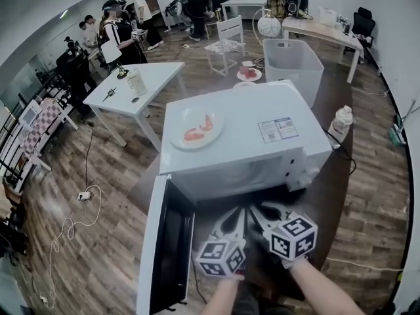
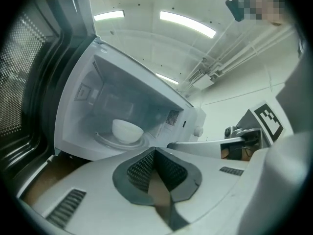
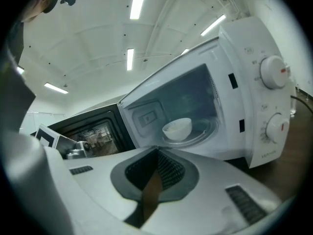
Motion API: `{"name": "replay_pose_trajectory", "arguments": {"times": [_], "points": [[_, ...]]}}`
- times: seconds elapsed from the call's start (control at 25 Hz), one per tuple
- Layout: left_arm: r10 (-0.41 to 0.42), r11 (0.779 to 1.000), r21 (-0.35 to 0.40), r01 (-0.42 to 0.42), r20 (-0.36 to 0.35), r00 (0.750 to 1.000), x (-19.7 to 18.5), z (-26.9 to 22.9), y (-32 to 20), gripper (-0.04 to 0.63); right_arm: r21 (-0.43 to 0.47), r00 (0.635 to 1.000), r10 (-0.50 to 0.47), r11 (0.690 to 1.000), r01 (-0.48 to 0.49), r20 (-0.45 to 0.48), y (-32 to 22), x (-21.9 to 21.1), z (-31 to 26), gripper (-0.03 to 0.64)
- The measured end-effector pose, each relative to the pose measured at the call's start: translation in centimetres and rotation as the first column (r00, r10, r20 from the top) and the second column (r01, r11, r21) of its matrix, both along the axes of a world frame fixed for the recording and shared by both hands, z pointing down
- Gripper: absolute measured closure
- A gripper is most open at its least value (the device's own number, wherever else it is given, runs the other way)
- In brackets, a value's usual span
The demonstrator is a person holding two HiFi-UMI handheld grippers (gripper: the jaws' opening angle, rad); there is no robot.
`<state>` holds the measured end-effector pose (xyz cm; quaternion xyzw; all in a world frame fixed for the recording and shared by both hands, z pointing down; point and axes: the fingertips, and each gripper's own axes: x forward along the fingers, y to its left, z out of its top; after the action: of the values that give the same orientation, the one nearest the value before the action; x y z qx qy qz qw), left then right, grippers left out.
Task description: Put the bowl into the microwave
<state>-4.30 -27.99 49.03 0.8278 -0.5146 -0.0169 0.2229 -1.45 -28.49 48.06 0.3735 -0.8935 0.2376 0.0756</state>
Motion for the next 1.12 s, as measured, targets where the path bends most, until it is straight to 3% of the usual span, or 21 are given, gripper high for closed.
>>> {"name": "replay_pose_trajectory", "arguments": {"times": [0.28, 0.44, 0.72, 1.12], "points": [[0.03, 0.999, -0.031, -0.032, -0.057, 0.998, 0.7, -0.2, 3.5, 0.594, -0.006, 0.998, -0.056, 0.998, 0.056, 0.001, 3.6, 0.0, -1.1, 0.617], [0.06, 0.998, -0.01, -0.06, -0.02, 0.998, 1.5, -1.1, 5.5, 0.594, -0.021, 0.998, -0.063, 0.998, 0.064, 0.011, 5.6, 0.6, -1.4, 0.617], [0.077, 0.997, 0.027, -0.077, -0.027, 0.997, 2.5, -2.9, 8.1, 0.594, -0.017, 0.996, -0.072, 0.997, 0.073, 0.05, 8.3, 1.5, -3.0, 0.616], [0.097, 0.995, 0.021, -0.096, -0.037, 0.995, 3.7, -3.5, 11.6, 0.594, -0.029, 0.995, -0.088, 0.996, 0.09, 0.056, 12.2, 2.5, -3.3, 0.616]]}}
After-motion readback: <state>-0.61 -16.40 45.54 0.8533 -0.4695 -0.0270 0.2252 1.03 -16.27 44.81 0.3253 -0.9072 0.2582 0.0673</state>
